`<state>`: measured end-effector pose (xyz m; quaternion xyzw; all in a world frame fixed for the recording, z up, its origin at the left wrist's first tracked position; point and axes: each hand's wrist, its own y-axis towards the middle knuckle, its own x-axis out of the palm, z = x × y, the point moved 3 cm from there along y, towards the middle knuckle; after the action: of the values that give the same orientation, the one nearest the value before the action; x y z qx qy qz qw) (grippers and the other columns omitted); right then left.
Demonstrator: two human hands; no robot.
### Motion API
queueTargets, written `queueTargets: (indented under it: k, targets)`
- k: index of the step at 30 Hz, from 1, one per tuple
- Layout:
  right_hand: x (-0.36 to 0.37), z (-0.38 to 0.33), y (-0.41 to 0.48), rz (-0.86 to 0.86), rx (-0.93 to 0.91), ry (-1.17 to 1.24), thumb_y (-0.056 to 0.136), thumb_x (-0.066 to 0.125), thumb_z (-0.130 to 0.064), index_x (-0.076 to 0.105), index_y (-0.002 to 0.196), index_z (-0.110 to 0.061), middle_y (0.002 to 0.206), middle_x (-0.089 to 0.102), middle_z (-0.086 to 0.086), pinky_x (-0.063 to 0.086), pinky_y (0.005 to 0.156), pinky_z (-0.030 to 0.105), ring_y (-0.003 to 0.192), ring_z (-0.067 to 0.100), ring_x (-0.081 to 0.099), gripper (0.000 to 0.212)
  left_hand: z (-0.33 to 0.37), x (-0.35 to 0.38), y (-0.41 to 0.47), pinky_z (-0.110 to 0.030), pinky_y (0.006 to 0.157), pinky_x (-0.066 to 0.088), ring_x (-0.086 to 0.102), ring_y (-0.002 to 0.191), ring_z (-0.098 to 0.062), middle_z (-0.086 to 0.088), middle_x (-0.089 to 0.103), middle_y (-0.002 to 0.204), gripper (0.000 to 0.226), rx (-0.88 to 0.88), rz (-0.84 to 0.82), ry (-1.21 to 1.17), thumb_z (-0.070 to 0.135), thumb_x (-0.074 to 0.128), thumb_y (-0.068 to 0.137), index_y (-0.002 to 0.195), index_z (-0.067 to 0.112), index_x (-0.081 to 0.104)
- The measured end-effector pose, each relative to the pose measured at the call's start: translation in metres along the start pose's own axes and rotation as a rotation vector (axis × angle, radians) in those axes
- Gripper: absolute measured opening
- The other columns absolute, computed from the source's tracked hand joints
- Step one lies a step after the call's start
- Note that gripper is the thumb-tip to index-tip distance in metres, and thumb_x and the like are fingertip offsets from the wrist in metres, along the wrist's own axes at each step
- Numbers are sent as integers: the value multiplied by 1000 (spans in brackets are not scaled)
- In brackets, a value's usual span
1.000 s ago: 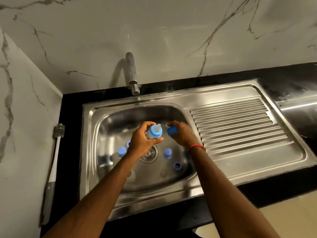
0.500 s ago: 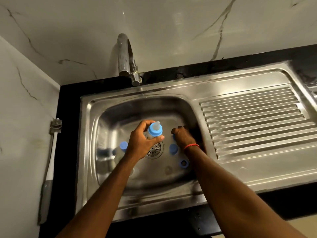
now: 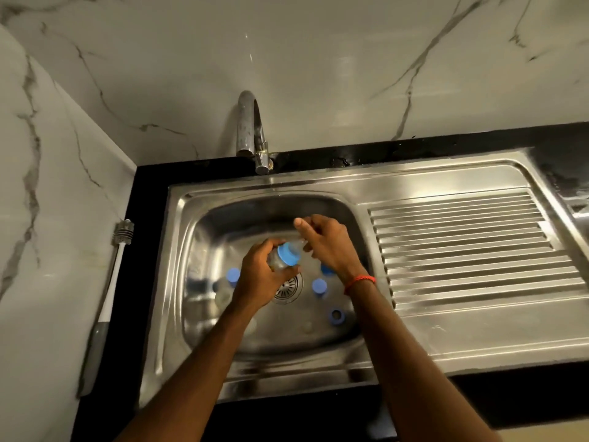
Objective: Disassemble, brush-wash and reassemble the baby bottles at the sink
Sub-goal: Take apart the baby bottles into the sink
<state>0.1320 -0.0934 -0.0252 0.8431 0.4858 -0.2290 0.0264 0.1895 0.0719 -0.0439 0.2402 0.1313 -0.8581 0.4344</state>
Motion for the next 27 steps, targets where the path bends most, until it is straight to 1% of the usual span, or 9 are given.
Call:
queueTargets:
  k: [4, 6, 9, 13, 15, 18, 20, 23, 27]
  targets:
    - [10, -24, -19, -171, 8, -290, 80, 48, -82, 69, 88, -22, 80, 72, -1, 60, 73, 37, 72, 15, 69, 64, 15, -5, -8, -24, 80, 56, 64, 98, -12, 5, 62, 114, 58, 29, -31, 116, 34, 88, 73, 123, 19, 63]
    - [11, -24, -21, -163, 8, -414, 85, 45, -78, 69, 90, -17, 81, 72, 3, 59, 76, 39, 74, 19, 68, 65, 18, -8, -11, -29, 79, 57, 64, 97, -15, 2, 63, 113, 63, 34, -34, 202, 38, 88, 71, 123, 15, 63]
    - [10, -23, -28, -146, 41, -465, 91, 41, -74, 64, 71, -8, 66, 67, 9, 58, 71, 42, 63, 24, 65, 73, 22, -11, -18, -32, 86, 56, 62, 106, -18, 2, 60, 123, 76, 19, -88, 431, 46, 88, 67, 130, 17, 57]
    - [11, -30, -43, 3, 24, -582, 86, 33, -80, 61, 70, -14, 72, 67, 11, 59, 69, 44, 68, 29, 66, 74, 46, -5, -30, -28, 85, 50, 64, 106, -22, -2, 66, 119, 55, -4, -100, 542, 32, 81, 78, 124, 15, 58]
    - [9, -38, -48, 86, 2, -613, 92, 39, -66, 60, 68, -16, 71, 65, 10, 59, 69, 41, 69, 31, 65, 60, 56, -4, -31, -29, 82, 52, 66, 100, -23, -3, 70, 112, 45, -68, -99, 513, 31, 78, 79, 118, 15, 61]
    - [1, -45, -52, 122, -25, -573, 93, 45, -51, 40, 52, -19, 59, 51, 5, 53, 61, 38, 57, 25, 52, 52, 64, -7, -28, -32, 72, 55, 67, 88, -20, -2, 72, 98, 33, -157, -209, 512, 29, 77, 74, 102, 16, 66]
    - [-4, -46, -53, 127, -29, -501, 90, 50, -47, 40, 49, -18, 54, 49, 4, 47, 55, 36, 51, 21, 47, 52, 67, -13, -27, -36, 64, 57, 69, 78, -22, -4, 72, 86, 29, -222, -272, 419, 27, 78, 66, 90, 14, 68]
    - [-11, -51, -54, 115, -88, -366, 90, 57, -43, 45, 47, -17, 47, 47, 0, 38, 48, 29, 44, 14, 42, 51, 70, -20, -27, -46, 60, 61, 70, 70, -25, -15, 73, 85, 32, -304, -364, 35, 20, 80, 61, 89, 13, 70]
    - [-23, -70, -57, -25, -305, -211, 94, 65, -33, 66, 65, -14, 54, 54, -6, 44, 53, 26, 49, 4, 47, 34, 78, -32, -32, -33, 55, 53, 66, 74, -26, -14, 68, 89, 34, -359, -556, -406, 10, 84, 71, 101, 9, 69]
